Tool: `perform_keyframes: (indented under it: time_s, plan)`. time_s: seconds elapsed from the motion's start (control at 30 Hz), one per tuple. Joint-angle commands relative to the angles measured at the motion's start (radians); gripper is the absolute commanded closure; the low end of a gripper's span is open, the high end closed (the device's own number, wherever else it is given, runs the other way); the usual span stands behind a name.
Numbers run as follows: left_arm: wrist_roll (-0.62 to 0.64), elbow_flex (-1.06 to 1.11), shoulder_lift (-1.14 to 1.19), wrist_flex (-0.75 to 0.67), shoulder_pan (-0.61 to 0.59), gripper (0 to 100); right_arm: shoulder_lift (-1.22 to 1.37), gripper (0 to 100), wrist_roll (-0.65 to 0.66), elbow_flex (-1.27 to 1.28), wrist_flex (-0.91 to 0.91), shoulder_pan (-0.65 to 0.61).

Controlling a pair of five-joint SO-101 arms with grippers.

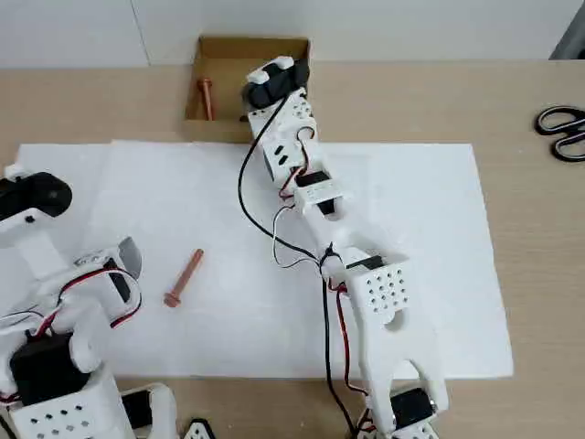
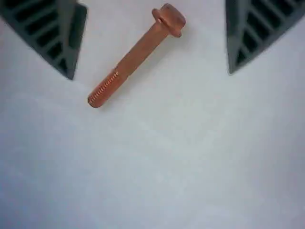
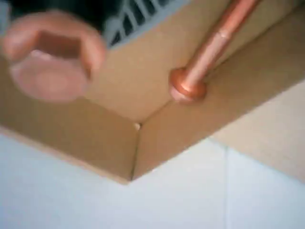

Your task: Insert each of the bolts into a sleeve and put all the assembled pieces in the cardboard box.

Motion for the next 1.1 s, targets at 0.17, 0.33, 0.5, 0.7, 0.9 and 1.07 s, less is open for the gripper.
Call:
perform_keyframes:
  time_s: [0.17, 0.33, 0.5, 0.7, 0.9, 1.07]
  plan:
    - [-0.005, -0.002, -0.009, 0.005, -0.003, 80, -0.027, 86.5, 0.100, -0.071, 0.085, 0.001]
    - [-0.005, -0.002, -0.009, 0.005, -0.003, 80, -0.031, 79.4, 0.101, -0.071, 0.114, 0.002]
    - [-0.005, -0.002, -0.009, 0.005, -0.003, 80, -0.038, 79.4, 0.101, -0.072, 0.116, 0.019]
    - [-0.005, -0.002, -0.009, 0.005, -0.003, 80, -0.143, 79.4, 0.097, -0.072, 0.226, 0.064]
    - [-0.005, -0.002, -0.009, 0.015, -0.003, 80, -0.369, 79.4, 0.094, -0.066, 0.493, 0.087]
    - [-0.005, -0.005, -0.009, 0.017, -0.003, 80, -0.549, 79.4, 0.003, -0.066, 0.754, 0.090]
